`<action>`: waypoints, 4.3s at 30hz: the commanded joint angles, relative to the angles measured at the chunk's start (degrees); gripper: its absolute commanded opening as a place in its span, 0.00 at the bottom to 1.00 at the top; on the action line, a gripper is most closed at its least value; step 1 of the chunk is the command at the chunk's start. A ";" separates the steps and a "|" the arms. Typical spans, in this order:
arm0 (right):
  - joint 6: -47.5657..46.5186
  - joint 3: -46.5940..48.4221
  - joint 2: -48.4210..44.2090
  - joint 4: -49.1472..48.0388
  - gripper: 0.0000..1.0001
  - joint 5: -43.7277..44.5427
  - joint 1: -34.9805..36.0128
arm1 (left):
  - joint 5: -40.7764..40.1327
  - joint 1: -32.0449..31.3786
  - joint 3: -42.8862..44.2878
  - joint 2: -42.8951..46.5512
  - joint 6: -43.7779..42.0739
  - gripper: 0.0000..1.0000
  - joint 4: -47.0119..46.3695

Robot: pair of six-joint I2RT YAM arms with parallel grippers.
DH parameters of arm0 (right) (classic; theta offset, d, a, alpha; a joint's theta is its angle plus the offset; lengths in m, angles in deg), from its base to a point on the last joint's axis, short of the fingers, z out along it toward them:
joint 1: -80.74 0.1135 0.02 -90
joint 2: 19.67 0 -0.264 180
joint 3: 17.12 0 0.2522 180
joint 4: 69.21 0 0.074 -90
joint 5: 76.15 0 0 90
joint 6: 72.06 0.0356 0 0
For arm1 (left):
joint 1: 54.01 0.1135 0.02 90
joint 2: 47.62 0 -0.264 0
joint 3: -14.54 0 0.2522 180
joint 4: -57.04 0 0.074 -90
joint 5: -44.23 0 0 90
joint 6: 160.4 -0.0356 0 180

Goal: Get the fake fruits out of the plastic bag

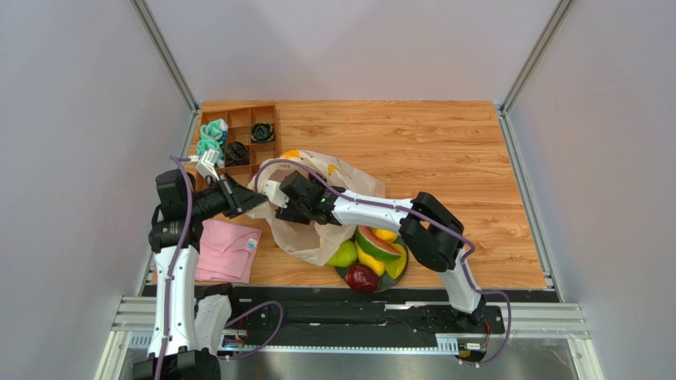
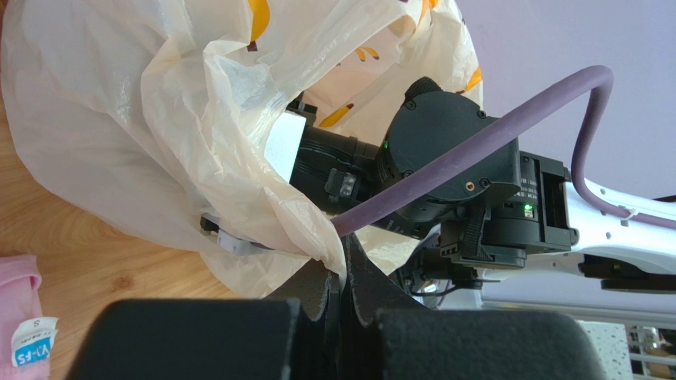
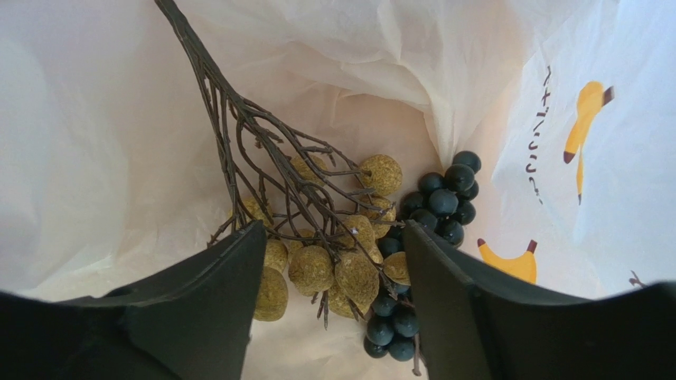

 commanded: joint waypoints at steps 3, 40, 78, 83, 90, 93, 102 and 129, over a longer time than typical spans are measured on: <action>-9.51 -0.85 1.74 0.28 0.42 -1.88 1.41 | 1.76 0.10 0.19 1.38 2.50 0.00 -6.55; -27.71 -16.59 -17.68 5.64 0.48 -19.54 3.43 | -1.85 0.01 4.58 -1.43 -2.24 0.00 -1.36; -27.20 4.77 -13.01 26.38 0.00 -16.56 2.11 | -4.73 0.19 14.22 -12.76 -2.93 0.00 -8.93; -26.05 -1.00 -20.04 24.21 0.00 -18.49 -0.52 | -14.38 0.10 20.04 -17.34 -8.21 0.00 -3.39; -19.03 -0.86 -14.01 17.60 0.00 -19.72 -4.83 | -8.88 1.42 24.69 -17.08 -8.90 0.00 -1.38; -17.62 1.69 -9.26 17.50 0.00 -16.13 -5.62 | -8.35 1.50 26.37 -15.68 -12.33 0.00 3.98; -16.39 6.53 -3.97 12.94 0.00 -4.61 -6.77 | -12.03 3.61 23.05 -13.56 -12.69 0.00 12.66; 9.45 31.49 -12.40 20.23 0.00 -33.60 -10.90 | -13.63 -0.42 28.48 -29.99 -15.43 0.00 12.37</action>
